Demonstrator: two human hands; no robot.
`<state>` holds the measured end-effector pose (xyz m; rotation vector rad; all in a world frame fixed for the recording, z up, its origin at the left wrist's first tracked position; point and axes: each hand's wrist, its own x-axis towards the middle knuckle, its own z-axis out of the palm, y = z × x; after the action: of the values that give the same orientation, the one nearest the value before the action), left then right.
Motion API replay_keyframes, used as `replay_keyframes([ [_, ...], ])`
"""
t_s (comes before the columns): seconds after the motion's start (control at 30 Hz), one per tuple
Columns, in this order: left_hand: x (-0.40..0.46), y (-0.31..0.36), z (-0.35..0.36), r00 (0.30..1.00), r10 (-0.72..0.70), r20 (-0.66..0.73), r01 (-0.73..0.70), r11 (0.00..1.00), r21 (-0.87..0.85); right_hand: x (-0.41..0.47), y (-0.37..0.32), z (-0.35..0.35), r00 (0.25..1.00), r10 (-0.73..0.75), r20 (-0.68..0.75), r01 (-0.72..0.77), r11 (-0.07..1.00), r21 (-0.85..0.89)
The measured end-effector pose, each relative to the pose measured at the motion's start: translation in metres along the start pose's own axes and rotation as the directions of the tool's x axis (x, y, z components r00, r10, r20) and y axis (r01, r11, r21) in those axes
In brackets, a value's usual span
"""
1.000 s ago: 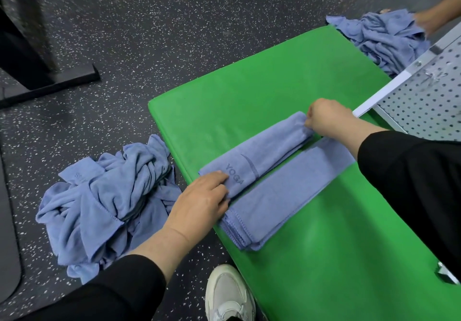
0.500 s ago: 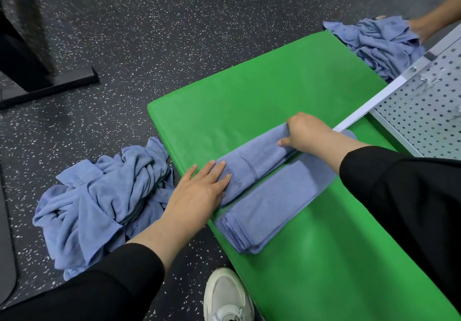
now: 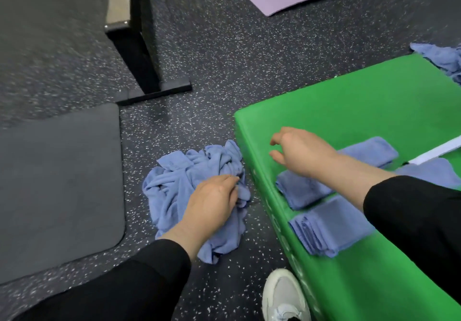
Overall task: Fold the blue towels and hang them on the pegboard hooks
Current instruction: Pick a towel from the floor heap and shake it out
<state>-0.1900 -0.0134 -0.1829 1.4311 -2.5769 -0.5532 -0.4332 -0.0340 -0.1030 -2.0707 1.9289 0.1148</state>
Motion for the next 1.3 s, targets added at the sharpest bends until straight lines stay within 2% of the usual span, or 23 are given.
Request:
replay_keyframes([
  [0.13, -0.053, -0.064, -0.035, 0.980, -0.197, 0.005, 0.197, 0.979, 0.060, 0.018, -0.091, 0.012, 0.955, -0.189, 0.228, 0.213, 0.973, -0.088],
  [0.2, -0.078, -0.091, -0.041, 0.953, -0.300, 0.034, 0.298, 0.953, 0.058, 0.032, -0.125, 0.019, 0.930, -0.210, 0.303, 0.256, 0.959, -0.120],
  [0.3, -0.104, -0.115, -0.043, 0.915, -0.398, 0.059, 0.400, 0.916, -0.022, 0.051, -0.167, 0.034, 0.925, -0.195, 0.327, 0.253, 0.957, -0.144],
  [0.37, -0.117, -0.124, -0.041, 0.906, -0.414, 0.082, 0.420, 0.905, -0.072, 0.062, -0.190, 0.057, 0.934, -0.147, 0.326, 0.193, 0.975, -0.114],
  [0.47, -0.127, -0.133, -0.037, 0.889, -0.447, 0.096, 0.457, 0.878, -0.143, 0.070, -0.214, 0.100, 0.946, 0.041, 0.322, -0.045, 0.999, 0.005],
  [0.53, -0.131, -0.137, -0.036, 0.876, -0.476, 0.083, 0.482, 0.855, -0.191, 0.070, -0.221, 0.127, 0.949, 0.154, 0.276, -0.185, 0.978, 0.093],
  [0.6, -0.134, -0.138, -0.037, 0.861, -0.504, 0.068, 0.504, 0.828, -0.247, 0.064, -0.226, 0.146, 0.950, 0.217, 0.225, -0.252, 0.958, 0.139],
  [0.7, -0.141, -0.137, -0.037, 0.841, -0.536, 0.078, 0.532, 0.790, -0.303, 0.059, -0.231, 0.158, 0.959, 0.241, 0.147, -0.264, 0.950, 0.165],
  [0.8, -0.140, -0.135, -0.044, 0.830, -0.553, 0.077, 0.544, 0.772, -0.329, 0.059, -0.240, 0.136, 0.977, 0.175, 0.120, -0.191, 0.972, 0.139],
  [0.9, -0.136, -0.125, -0.067, 0.830, -0.552, 0.075, 0.537, 0.758, -0.370, 0.053, -0.245, 0.088, 0.998, 0.045, -0.054, -0.038, 0.991, 0.130],
  [0.97, -0.137, -0.113, -0.087, 0.834, -0.549, 0.053, 0.519, 0.749, -0.412, 0.040, -0.244, 0.053, 0.995, -0.049, -0.091, 0.061, 0.989, 0.138],
  [1.07, -0.145, -0.089, -0.122, 0.846, -0.534, -0.003, 0.467, 0.743, -0.480, 0.011, -0.243, -0.005, 0.989, -0.078, -0.124, 0.101, 0.977, 0.190],
  [1.2, -0.155, -0.053, -0.174, 0.868, -0.484, -0.109, 0.346, 0.748, -0.566, -0.040, -0.253, -0.082, 0.976, -0.080, -0.203, 0.149, 0.924, 0.352],
  [1.3, -0.165, -0.026, -0.219, 0.902, -0.381, -0.205, 0.210, 0.799, -0.563, -0.086, -0.271, -0.131, 0.927, -0.096, -0.362, 0.283, 0.814, 0.507],
])
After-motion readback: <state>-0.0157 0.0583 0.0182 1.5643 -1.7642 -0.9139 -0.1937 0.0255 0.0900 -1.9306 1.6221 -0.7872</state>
